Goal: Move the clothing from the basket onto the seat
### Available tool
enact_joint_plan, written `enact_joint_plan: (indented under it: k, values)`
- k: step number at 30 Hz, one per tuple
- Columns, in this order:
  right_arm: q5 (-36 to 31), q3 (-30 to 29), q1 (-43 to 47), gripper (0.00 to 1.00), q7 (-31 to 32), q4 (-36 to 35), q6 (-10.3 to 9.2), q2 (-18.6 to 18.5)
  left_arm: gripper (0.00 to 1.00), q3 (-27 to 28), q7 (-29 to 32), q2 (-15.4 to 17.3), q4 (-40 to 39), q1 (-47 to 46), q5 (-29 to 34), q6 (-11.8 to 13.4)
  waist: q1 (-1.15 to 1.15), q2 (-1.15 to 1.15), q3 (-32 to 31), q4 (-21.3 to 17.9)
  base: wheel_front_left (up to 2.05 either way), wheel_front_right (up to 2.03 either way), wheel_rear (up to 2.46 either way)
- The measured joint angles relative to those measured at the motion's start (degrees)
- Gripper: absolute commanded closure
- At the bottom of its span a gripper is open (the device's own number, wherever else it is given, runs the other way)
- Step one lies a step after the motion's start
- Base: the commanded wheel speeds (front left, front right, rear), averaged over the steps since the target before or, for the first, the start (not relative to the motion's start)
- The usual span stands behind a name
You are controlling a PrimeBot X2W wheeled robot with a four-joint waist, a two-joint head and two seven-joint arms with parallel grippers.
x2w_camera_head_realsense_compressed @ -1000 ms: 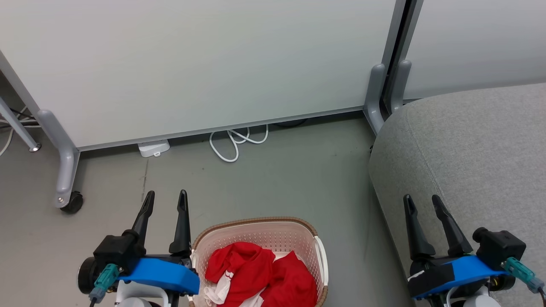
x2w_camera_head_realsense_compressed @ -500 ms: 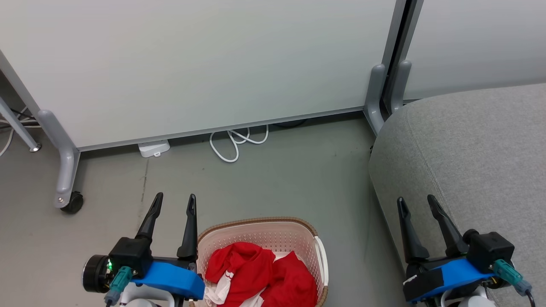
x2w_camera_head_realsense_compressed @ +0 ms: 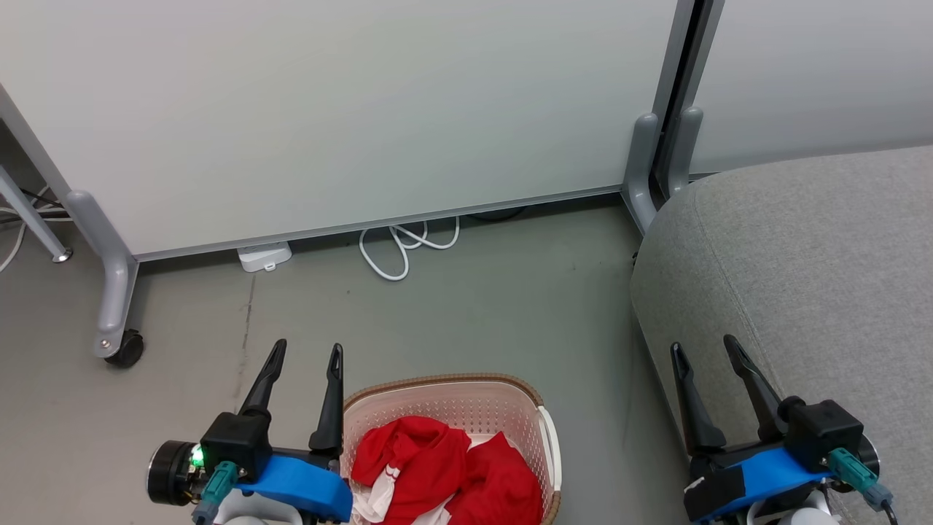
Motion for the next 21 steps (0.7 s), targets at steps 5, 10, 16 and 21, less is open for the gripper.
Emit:
enact_joint_plan:
  k: [5,10,16,21]
  values:
    - [0.0,0.0,0.0,0.0,0.0,0.5,0.0,0.0,0.0,-0.4,0.0,0.0,1.0,-0.1,-1.0,-0.1,0.0,0.0,0.0,0.1,0.0,0.0,0.0]
    - [0.1,0.0,0.0,0.0,0.0,0.8,0.0,0.0,0.0,-0.5,0.0,0.0,1.5,-0.2,-1.6,-0.1,0.0,0.0,0.0,0.1,0.0,0.0,0.0]
    - [0.2,-0.1,0.0,0.0,0.0,1.0,0.0,0.0,0.0,-0.5,0.0,0.0,1.5,-0.5,-1.6,-0.1,0.0,0.0,0.0,0.1,0.0,0.0,0.0]
    - [0.2,-0.1,0.0,0.0,0.0,1.0,0.0,0.0,0.0,-0.5,0.0,0.0,1.6,-1.1,-1.5,-0.2,0.0,0.0,0.3,0.1,0.0,0.0,0.0]
